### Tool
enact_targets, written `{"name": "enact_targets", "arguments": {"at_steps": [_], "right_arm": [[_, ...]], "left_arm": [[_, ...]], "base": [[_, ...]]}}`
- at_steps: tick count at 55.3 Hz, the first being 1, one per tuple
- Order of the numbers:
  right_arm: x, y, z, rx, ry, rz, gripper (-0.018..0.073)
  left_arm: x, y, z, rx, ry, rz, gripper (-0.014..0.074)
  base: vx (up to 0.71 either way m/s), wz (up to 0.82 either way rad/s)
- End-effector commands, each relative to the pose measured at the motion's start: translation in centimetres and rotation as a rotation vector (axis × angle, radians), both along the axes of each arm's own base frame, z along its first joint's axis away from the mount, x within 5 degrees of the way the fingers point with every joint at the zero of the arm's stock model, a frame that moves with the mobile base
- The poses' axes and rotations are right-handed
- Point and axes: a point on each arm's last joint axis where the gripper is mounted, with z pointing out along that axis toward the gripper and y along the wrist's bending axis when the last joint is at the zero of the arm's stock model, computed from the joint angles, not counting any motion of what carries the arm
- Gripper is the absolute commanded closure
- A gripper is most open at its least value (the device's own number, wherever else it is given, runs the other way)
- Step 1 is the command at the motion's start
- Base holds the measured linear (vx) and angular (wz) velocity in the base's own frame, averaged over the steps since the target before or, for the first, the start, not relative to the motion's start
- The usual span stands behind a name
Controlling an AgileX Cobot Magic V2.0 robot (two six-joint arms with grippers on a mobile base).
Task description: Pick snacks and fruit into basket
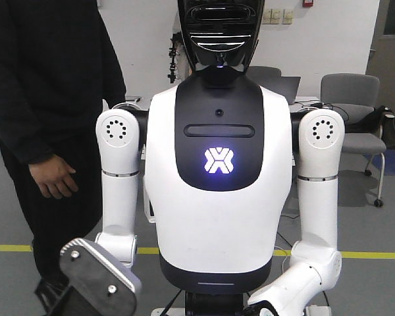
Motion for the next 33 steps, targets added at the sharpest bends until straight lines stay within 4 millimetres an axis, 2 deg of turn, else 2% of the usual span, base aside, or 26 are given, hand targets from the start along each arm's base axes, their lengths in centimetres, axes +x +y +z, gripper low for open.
{"name": "enact_targets", "arguments": {"at_steps": [1, 10, 33], "right_arm": [[0.16, 0.14, 1.82, 0.035, -0.106, 0.016, 0.0006], [0.17, 0.16, 1.85, 0.037, -0.109, 0.017, 0.0006], [0.17, 0.16, 1.85, 0.036, -0.110, 0.017, 0.0006]], "left_arm": [[-0.06, 1.11, 1.95, -0.038, -0.038, 0.090, 0.0078], [0.20, 1.65, 1.82, -0.010, -0.043, 0.157, 0.0078], [0.16, 1.55, 1.84, -0.017, -0.042, 0.145, 0.0078]], "base": [[0.00, 0.00], [0.00, 0.00], [0.00, 0.00]]}}
